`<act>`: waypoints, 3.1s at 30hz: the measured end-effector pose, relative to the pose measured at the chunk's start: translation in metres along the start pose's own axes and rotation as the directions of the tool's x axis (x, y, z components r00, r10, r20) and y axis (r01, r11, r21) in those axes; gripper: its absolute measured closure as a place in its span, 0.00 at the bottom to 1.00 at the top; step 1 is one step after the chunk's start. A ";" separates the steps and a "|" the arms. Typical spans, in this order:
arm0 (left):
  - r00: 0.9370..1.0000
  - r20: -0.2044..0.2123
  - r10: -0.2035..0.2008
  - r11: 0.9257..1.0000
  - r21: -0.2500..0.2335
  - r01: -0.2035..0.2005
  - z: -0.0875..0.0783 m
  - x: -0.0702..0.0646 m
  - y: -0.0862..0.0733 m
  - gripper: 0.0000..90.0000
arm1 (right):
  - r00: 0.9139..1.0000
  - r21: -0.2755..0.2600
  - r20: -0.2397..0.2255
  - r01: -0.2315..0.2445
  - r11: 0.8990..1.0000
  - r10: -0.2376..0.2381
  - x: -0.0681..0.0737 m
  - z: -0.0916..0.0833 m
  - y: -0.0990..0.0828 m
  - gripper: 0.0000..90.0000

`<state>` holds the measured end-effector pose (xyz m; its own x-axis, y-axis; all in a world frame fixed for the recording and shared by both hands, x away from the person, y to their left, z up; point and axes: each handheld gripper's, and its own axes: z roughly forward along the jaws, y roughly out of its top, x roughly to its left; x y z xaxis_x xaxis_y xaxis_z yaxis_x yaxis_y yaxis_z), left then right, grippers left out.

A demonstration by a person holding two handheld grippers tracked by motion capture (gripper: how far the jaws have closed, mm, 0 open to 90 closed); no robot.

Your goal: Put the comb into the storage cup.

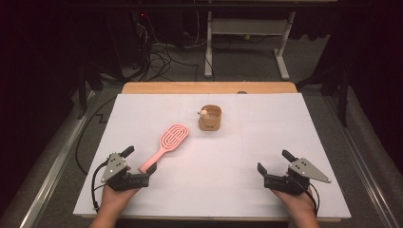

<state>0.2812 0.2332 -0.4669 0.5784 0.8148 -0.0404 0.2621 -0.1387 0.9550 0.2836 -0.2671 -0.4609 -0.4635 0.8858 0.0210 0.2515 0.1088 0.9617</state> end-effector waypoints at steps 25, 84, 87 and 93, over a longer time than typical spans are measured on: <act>1.000 -0.012 -0.009 1.000 0.012 0.009 -0.002 0.002 0.001 0.00 | 1.000 0.009 -0.003 0.028 1.000 -0.028 0.003 0.000 0.002 0.00; 0.998 -0.050 0.035 0.944 0.328 -0.017 0.016 -0.004 -0.002 0.00 | 0.999 0.030 -0.032 0.034 0.999 -0.033 0.006 0.002 0.000 0.00; 0.998 -0.051 0.032 0.946 0.323 -0.014 0.016 -0.004 -0.001 0.00 | 0.999 0.030 -0.027 0.042 0.999 -0.042 0.008 0.001 0.000 0.00; 0.998 -0.033 0.046 0.949 0.314 -0.033 0.016 -0.006 0.004 0.00 | 0.999 0.033 -0.026 0.039 0.999 -0.038 0.006 -0.002 0.001 0.00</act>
<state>0.2911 0.2190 -0.4671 0.5643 0.8255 0.0132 0.4718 -0.3355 0.8154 0.2790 -0.2624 -0.4589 -0.4942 0.8693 -0.0083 0.2617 0.1578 0.9522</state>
